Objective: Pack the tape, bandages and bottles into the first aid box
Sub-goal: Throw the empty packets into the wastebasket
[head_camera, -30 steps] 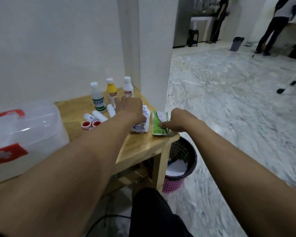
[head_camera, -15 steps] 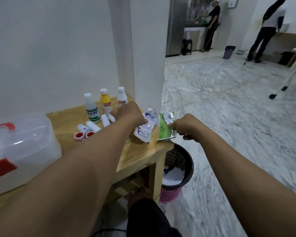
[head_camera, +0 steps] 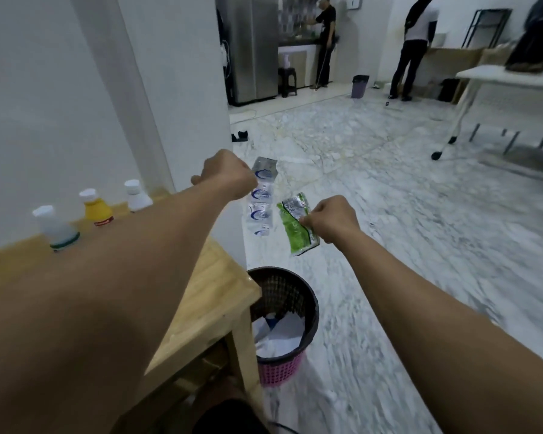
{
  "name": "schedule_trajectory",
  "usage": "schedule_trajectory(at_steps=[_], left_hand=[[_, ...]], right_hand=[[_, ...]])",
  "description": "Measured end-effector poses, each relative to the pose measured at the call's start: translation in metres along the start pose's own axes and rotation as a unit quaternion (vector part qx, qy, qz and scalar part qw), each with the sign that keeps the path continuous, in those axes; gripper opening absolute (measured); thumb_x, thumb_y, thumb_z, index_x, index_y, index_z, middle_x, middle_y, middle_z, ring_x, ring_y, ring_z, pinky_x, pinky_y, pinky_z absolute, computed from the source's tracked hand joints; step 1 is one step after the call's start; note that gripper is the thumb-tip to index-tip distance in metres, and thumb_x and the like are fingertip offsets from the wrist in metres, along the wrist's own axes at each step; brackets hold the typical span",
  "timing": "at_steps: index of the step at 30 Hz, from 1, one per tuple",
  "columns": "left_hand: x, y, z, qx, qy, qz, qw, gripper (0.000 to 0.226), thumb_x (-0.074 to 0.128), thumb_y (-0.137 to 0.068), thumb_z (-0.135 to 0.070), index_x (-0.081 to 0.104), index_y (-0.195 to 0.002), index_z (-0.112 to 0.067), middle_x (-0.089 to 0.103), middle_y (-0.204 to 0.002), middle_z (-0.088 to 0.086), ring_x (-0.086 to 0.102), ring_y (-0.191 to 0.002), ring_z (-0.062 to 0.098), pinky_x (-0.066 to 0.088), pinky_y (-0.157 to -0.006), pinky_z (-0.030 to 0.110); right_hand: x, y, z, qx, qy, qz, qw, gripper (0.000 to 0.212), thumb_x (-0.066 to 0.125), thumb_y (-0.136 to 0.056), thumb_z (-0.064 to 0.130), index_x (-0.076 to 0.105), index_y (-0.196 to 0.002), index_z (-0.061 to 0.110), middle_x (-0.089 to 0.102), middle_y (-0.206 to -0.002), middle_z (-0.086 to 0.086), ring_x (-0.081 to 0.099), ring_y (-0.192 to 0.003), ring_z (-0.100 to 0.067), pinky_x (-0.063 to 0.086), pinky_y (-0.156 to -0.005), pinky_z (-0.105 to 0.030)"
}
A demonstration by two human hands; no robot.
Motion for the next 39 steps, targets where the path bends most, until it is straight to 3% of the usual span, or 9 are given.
schedule_trajectory(at_steps=[4, 7, 12, 17, 22, 28, 32, 36, 39], left_hand=[[0.048, -0.032, -0.004, 0.033, -0.092, 0.066, 0.993, 0.018, 0.079, -0.07, -0.023, 0.077, -0.086, -0.016, 0.071, -0.092, 0.008, 0.063, -0.093, 0.031, 0.051, -0.094, 0.042], [0.083, -0.052, 0.003, 0.042, -0.157, 0.119, 0.979, 0.036, 0.086, -0.066, -0.031, 0.077, -0.097, -0.017, 0.072, -0.097, 0.005, 0.063, -0.096, 0.028, 0.051, -0.094, 0.044], [0.145, -0.082, 0.022, 0.085, -0.256, 0.213, 0.939, 0.036, 0.091, -0.067, -0.03, 0.08, -0.098, -0.015, 0.074, -0.102, 0.005, 0.066, -0.099, 0.025, 0.057, -0.088, 0.038], [0.194, -0.1, 0.039, 0.104, -0.339, 0.277, 0.893, 0.047, 0.089, -0.07, -0.032, 0.075, -0.111, -0.012, 0.072, -0.113, 0.005, 0.065, -0.107, 0.026, 0.054, -0.094, 0.037], [0.236, -0.119, 0.048, 0.122, -0.39, 0.326, 0.853, 0.053, 0.088, -0.072, -0.031, 0.072, -0.118, -0.01, 0.07, -0.12, 0.006, 0.064, -0.111, 0.027, 0.052, -0.098, 0.039], [0.271, -0.126, 0.075, 0.126, -0.432, 0.384, 0.806, 0.045, 0.084, -0.077, -0.031, 0.074, -0.118, -0.014, 0.069, -0.123, 0.004, 0.062, -0.114, 0.025, 0.05, -0.099, 0.036], [0.287, -0.132, 0.096, 0.115, -0.446, 0.401, 0.792, 0.049, 0.085, -0.075, -0.033, 0.073, -0.118, -0.013, 0.068, -0.123, 0.004, 0.062, -0.115, 0.026, 0.05, -0.1, 0.039], [0.296, -0.133, 0.11, 0.096, -0.447, 0.425, 0.781, 0.052, 0.086, -0.074, -0.034, 0.072, -0.119, -0.012, 0.064, -0.132, 0.003, 0.058, -0.121, 0.028, 0.047, -0.103, 0.04], [0.29, -0.132, 0.111, 0.08, -0.435, 0.446, 0.778, 0.048, 0.083, -0.077, -0.031, 0.072, -0.12, -0.012, 0.062, -0.135, 0.002, 0.058, -0.122, 0.026, 0.047, -0.104, 0.038]], right_hand=[[0.011, -0.031, -0.038, 0.034, 0.02, -0.017, 0.999, 0.023, 0.078, -0.081, 0.018, 0.072, -0.089, -0.002, 0.065, -0.071, -0.013, 0.06, -0.06, -0.026, 0.047, -0.055, -0.029], [0.034, -0.049, -0.071, 0.072, 0.039, -0.008, 0.997, 0.007, 0.064, -0.079, 0.01, 0.059, -0.077, 0.005, 0.056, -0.065, -0.009, 0.057, -0.057, -0.026, 0.041, -0.051, -0.024], [0.087, -0.078, -0.126, 0.11, 0.066, 0.031, 0.991, 0.029, 0.058, -0.08, 0.004, 0.037, -0.063, 0.013, 0.033, -0.057, -0.003, 0.034, -0.049, -0.02, 0.025, -0.045, -0.024], [0.137, -0.099, -0.175, 0.162, 0.065, 0.055, 0.983, 0.028, 0.068, -0.084, 0.009, 0.046, -0.066, 0.01, 0.043, -0.059, -0.004, 0.045, -0.053, -0.022, 0.031, -0.048, -0.024], [0.168, -0.106, -0.211, 0.199, 0.069, 0.07, 0.975, 0.03, 0.055, -0.088, 0.007, 0.036, -0.066, 0.013, 0.044, -0.063, -0.006, 0.039, -0.052, -0.022, 0.027, -0.046, -0.026], [0.199, -0.106, -0.239, 0.225, 0.066, 0.09, 0.968, 0.037, 0.06, -0.086, 0.006, 0.033, -0.062, 0.013, 0.04, -0.059, -0.005, 0.037, -0.051, -0.022, 0.027, -0.047, -0.028], [0.217, -0.105, -0.249, 0.241, 0.08, 0.108, 0.961, 0.034, 0.061, -0.085, 0.005, 0.036, -0.063, 0.014, 0.041, -0.059, -0.006, 0.039, -0.05, -0.022, 0.029, -0.046, -0.027], [0.228, -0.106, -0.251, 0.235, 0.073, 0.129, 0.961, 0.039, 0.07, -0.089, 0.021, 0.041, -0.064, 0.013, 0.044, -0.058, -0.006, 0.044, -0.051, -0.023, 0.035, -0.047, -0.029], [0.223, -0.105, -0.244, 0.228, 0.083, 0.135, 0.961, 0.034, 0.064, -0.091, 0.02, 0.044, -0.065, 0.011, 0.048, -0.06, -0.007, 0.047, -0.05, -0.024, 0.037, -0.047, -0.028]])
Point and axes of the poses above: each hand's wrist, its own y-axis away from the middle knuckle, its own x-axis out of the palm, z = x × y, the point moved 7 cm from there along -y, towards the middle knuckle
